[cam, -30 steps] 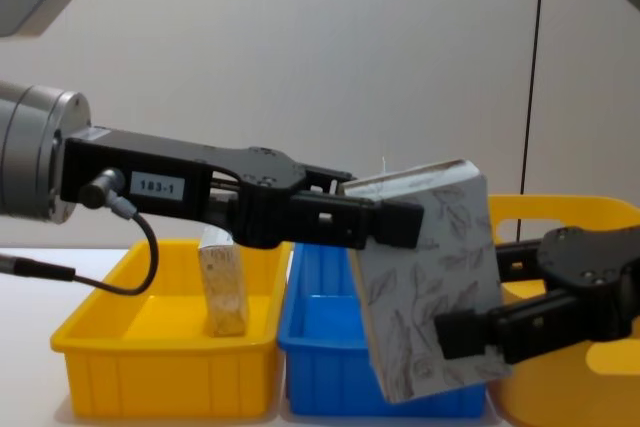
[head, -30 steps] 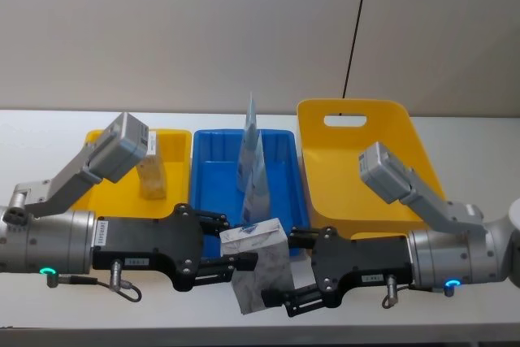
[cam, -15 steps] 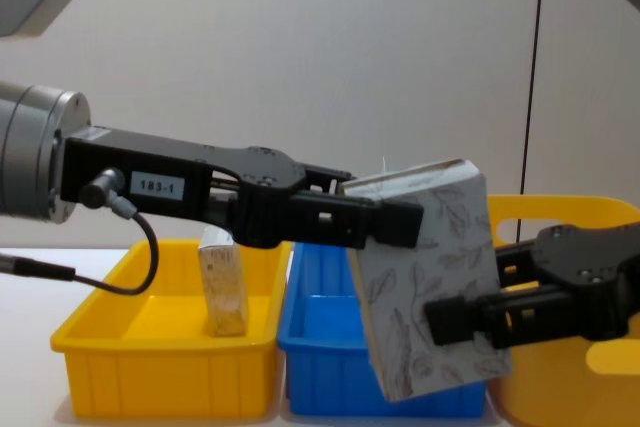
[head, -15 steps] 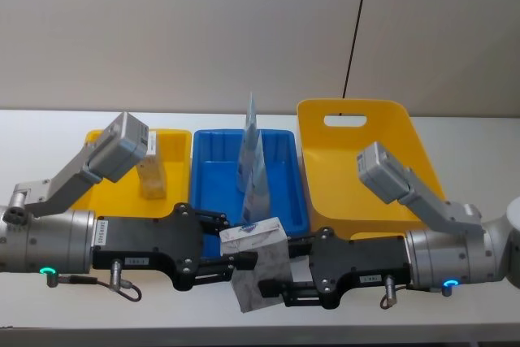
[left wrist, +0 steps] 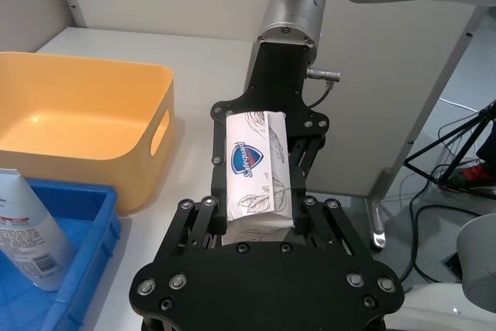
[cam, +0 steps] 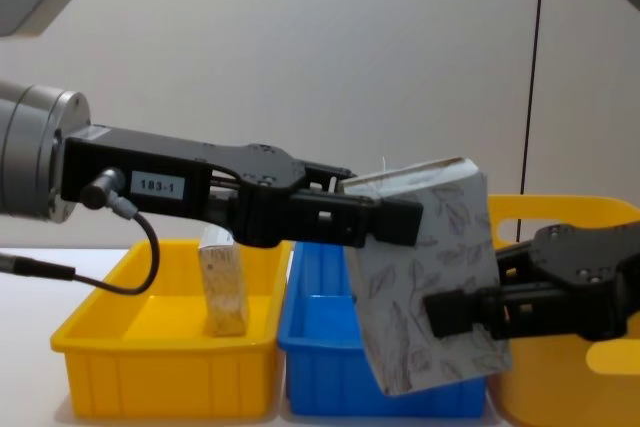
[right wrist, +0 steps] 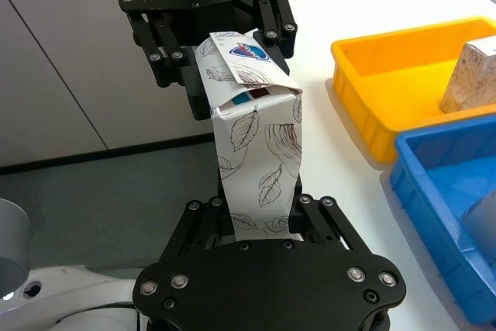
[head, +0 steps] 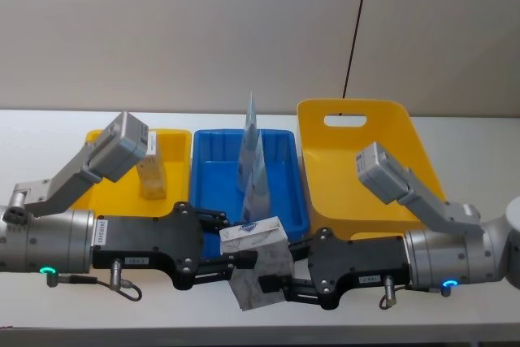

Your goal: Bimanual collaborative sorting of washing and personal care products

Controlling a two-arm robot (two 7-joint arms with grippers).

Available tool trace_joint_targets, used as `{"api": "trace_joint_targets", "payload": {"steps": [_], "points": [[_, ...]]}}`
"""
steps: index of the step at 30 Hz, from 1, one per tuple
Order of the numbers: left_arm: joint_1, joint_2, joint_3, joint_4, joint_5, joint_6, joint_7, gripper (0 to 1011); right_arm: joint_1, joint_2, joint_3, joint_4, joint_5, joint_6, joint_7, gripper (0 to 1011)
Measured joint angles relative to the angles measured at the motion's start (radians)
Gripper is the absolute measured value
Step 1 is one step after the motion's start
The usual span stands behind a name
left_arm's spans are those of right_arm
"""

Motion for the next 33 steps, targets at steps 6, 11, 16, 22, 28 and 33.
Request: {"api": "trace_joint_targets", "payload": {"steps": [6, 11, 16, 22, 28, 33], "points": [[0.0, 0.0, 0.0, 0.0, 0.0, 0.0, 0.0, 393, -0.001, 0.001, 0.0, -0.002, 0.003, -0.001, -0.003, 322], [0.0, 0.0, 0.0, 0.0, -0.001, 0.0, -0.001, 508, -0.007, 0.004, 0.004, -0.007, 0.01, -0.006, -0.012, 322], [0.0, 0.0, 0.001, 0.0, -0.001, 0.0, -0.002, 657, -0.01, 0.007, 0.009, -0.012, 0.02, -0.015, -0.014, 317], [0.0, 0.0, 0.001, 0.0, -0.001, 0.0, -0.002, 836, -0.011, 0.011, 0.012, -0.016, 0.028, -0.029, -0.009, 316], [0.0, 0.001, 0.0, 0.0, -0.002, 0.001, -0.002, 997, -0.011, 0.021, 0.011, -0.02, 0.029, -0.037, -0.007, 317], [0.0, 0.004, -0.007, 0.001, -0.007, 0.004, 0.01, 1001, -0.015, 0.036, 0.008, -0.022, 0.028, -0.044, -0.006, 316]]}}
